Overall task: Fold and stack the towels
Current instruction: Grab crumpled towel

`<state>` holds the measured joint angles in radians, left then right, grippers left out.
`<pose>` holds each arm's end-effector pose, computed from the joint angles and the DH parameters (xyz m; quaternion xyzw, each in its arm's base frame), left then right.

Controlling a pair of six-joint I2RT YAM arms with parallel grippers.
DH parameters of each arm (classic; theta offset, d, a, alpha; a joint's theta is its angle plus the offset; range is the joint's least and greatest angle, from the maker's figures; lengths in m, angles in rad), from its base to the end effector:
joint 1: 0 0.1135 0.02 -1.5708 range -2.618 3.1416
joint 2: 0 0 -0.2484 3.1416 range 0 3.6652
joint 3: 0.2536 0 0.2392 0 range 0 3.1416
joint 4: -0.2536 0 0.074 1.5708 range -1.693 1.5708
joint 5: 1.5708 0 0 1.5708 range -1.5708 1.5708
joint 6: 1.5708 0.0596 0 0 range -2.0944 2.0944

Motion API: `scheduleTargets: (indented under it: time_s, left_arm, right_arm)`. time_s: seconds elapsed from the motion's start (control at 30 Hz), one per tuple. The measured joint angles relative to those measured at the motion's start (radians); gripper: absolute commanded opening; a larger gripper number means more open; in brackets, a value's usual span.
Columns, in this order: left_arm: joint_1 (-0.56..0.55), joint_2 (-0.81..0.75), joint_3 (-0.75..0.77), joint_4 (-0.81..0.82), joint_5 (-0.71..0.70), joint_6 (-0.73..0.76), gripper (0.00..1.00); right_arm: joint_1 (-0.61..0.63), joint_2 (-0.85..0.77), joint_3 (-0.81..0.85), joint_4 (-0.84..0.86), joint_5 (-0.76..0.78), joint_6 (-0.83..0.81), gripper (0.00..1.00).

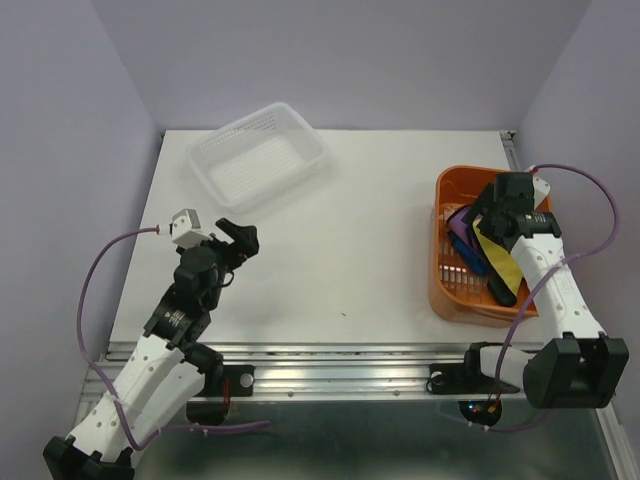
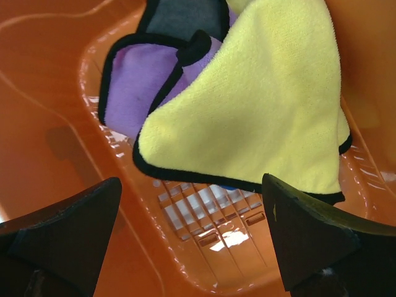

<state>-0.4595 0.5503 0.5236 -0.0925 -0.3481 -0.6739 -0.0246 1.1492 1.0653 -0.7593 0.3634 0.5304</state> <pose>0.1618 -0.0574 0.2817 -0.1931 0.7201 -0.2417 0.6211 0.2398 -0.0271 0.2837 0.3137 0.8664 -0.0759 0.3811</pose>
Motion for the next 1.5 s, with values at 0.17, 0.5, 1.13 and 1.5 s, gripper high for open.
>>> scheduleTargets:
  time_s: [0.17, 0.5, 1.13, 1.5]
  left_arm:
    - [0.0, -0.003, -0.008, 0.005, 0.0, 0.003, 0.99]
    - [0.0, -0.006, -0.013, 0.014, 0.001, 0.004, 0.99]
    - [0.0, -0.015, -0.024, 0.017, 0.001, 0.004, 0.99]
    - [0.0, -0.009, -0.024, 0.017, 0.001, 0.004, 0.99]
  right_arm:
    - [0.007, 0.068, 0.0, 0.004, 0.025, -0.003, 1.0]
    - [0.019, 0.145, 0.001, 0.034, 0.071, -0.007, 1.0]
    - [0.085, 0.256, 0.031, 0.07, 0.225, 0.018, 0.4]
    - [0.085, 0.198, 0.04, 0.026, 0.306, 0.063, 0.01]
